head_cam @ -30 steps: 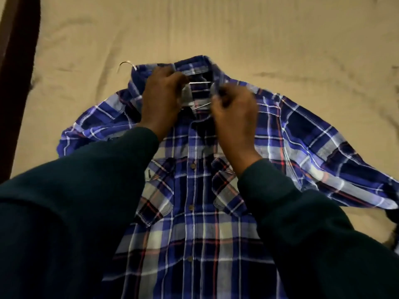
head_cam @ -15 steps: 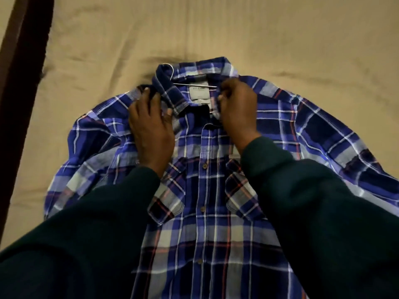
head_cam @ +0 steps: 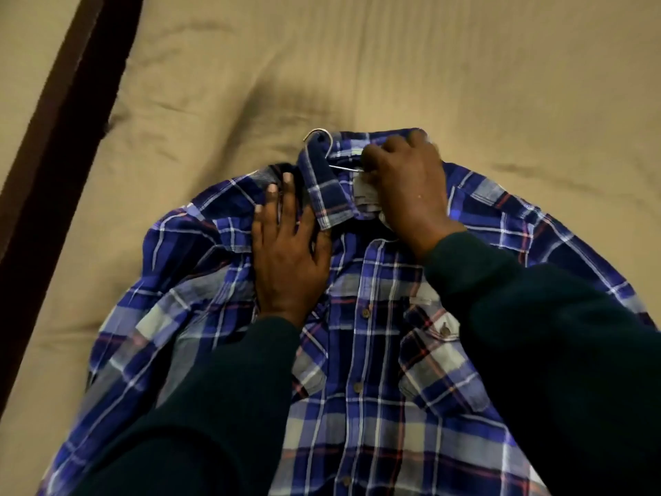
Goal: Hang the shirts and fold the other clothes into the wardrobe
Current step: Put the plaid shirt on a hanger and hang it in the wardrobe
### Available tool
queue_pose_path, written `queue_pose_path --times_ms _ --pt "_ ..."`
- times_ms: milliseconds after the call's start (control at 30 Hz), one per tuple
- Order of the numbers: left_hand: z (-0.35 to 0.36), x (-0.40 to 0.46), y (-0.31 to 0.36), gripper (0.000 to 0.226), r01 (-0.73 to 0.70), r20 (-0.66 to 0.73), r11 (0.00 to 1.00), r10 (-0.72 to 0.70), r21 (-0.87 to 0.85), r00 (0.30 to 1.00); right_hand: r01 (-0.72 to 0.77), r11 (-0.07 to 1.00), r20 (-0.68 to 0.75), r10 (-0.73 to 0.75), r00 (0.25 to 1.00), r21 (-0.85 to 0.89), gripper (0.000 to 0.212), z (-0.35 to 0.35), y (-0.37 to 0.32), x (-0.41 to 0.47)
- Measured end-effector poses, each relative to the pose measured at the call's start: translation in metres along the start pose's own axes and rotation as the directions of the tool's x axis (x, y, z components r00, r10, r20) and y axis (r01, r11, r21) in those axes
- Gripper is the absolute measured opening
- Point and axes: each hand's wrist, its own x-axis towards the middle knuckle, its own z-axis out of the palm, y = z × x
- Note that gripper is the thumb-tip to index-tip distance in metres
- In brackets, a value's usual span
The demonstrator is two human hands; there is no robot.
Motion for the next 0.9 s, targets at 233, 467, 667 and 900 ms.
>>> queue_pose_path --times_ms 233,467,667,900 --pt "-0.005 0.0 -0.002 0.057 -0.02 -0.009 0.995 0.019 -0.095 1.0 -0.113 0.991 0.035 0.115 0.993 -0.071 0.021 -0.013 0.06 0.017" --pt "0.0 0.001 -0.001 0.058 0.014 0.003 0.991 -0.014 -0.131 1.0 -0.377 0.872 -0.107 0.427 0.898 0.313 0.017 -0.015 0.034 0.005" --pt "-0.037 -0.005 0.045 0.015 0.32 -0.078 0.883 -0.366 -0.345 0.927 -0.629 -0.303 0.492 0.858 0.147 0.716 0.028 -0.041 -0.02 -0.083" --pt "-0.023 0.023 0.082 0.013 0.596 0.391 0.35 -0.504 -0.723 0.771 -0.484 -0.619 0.752 0.644 0.137 0.618 0.003 -0.042 -0.026 -0.068"
